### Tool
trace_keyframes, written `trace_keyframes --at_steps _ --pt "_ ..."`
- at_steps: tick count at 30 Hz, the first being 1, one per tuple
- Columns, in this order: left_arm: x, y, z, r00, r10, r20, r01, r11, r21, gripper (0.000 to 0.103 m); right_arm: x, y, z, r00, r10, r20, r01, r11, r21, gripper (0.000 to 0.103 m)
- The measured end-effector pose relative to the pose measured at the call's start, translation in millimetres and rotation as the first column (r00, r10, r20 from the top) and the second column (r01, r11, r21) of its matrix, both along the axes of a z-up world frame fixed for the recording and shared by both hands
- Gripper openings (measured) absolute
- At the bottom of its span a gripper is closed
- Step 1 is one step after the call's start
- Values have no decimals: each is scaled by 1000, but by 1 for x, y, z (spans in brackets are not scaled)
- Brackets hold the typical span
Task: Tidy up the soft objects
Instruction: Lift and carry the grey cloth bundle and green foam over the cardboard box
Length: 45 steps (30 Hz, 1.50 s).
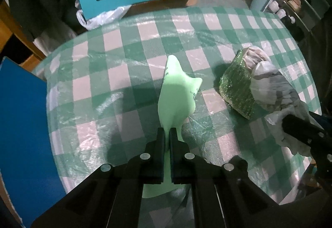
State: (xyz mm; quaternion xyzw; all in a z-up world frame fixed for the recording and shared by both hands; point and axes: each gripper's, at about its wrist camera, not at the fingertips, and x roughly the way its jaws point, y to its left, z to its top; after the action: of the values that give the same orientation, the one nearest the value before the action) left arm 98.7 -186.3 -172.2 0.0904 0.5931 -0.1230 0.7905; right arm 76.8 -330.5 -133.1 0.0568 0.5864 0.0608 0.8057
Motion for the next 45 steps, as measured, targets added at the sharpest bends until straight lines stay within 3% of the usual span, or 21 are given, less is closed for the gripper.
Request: trace_keyframes --at_steps 15,45 --pt "-12 19 44 994 9 113 -12 1000 22 4 -8 13 25 998 31 52 -30 1000 -9 20" --pt "-49 85 120 962 90 257 -102 994 33 4 -30 67 86 972 152 180 -152 988 -15 20"
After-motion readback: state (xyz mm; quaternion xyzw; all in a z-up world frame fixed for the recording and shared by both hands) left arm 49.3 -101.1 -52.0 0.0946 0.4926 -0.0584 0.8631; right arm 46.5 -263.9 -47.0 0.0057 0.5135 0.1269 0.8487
